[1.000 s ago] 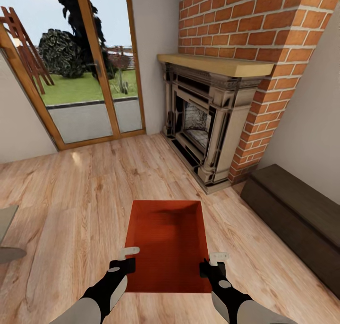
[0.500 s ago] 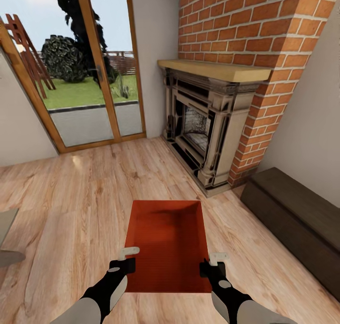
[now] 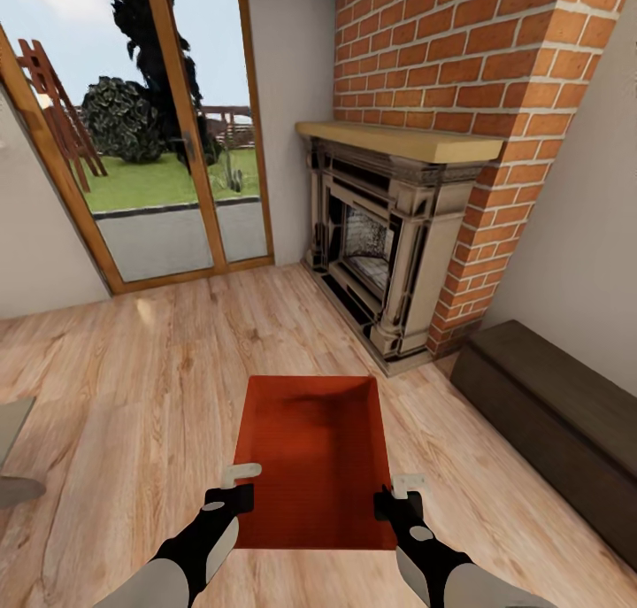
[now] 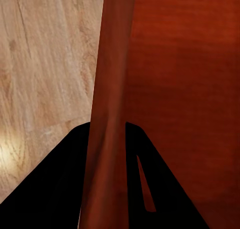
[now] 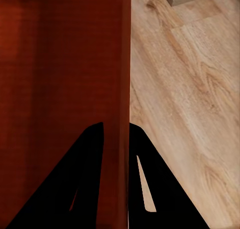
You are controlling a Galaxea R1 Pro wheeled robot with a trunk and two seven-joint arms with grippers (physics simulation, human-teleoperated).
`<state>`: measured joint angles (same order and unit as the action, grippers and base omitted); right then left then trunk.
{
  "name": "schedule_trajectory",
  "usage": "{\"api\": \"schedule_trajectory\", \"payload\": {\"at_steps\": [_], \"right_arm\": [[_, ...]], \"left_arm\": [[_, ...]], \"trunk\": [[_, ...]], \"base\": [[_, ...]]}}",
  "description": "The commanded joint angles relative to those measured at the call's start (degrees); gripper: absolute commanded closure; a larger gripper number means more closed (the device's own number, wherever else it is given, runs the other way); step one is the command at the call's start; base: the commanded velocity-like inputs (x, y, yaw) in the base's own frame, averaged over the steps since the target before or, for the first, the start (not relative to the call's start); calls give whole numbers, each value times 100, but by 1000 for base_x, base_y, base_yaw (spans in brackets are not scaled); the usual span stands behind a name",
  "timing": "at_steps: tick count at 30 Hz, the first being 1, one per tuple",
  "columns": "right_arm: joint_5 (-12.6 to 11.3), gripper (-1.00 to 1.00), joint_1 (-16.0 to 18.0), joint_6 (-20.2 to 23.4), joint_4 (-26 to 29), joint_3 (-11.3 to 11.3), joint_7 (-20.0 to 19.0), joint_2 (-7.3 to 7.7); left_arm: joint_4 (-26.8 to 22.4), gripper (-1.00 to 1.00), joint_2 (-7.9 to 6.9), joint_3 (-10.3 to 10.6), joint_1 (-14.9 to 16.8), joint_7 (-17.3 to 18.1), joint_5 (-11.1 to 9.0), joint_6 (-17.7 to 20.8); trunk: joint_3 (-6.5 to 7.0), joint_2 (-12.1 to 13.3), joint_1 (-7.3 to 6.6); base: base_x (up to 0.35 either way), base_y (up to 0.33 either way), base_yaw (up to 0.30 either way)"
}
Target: Move the two storage containers from the living room to the garage. In the garage, place one container on the floor and stack the other container on top of it (either order is fine).
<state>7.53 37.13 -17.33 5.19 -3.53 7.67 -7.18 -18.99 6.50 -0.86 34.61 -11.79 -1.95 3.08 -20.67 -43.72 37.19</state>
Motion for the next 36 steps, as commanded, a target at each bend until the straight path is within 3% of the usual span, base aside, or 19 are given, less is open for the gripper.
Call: {"api": "schedule_trajectory", "payload": {"at_steps": [1, 36], "right_arm": [[-3, 100, 2, -31, -9, -104, 15, -2], [2, 100, 1, -95, -9, -104, 15, -2]], "left_arm": [[-17, 100, 9, -62, 2, -43, 2, 35], [-17, 100, 9, -55, 2, -43, 10, 35]], "trunk": [[3, -5, 1], [326, -5, 1]], "base": [[0, 0, 0], [0, 0, 0]]}}
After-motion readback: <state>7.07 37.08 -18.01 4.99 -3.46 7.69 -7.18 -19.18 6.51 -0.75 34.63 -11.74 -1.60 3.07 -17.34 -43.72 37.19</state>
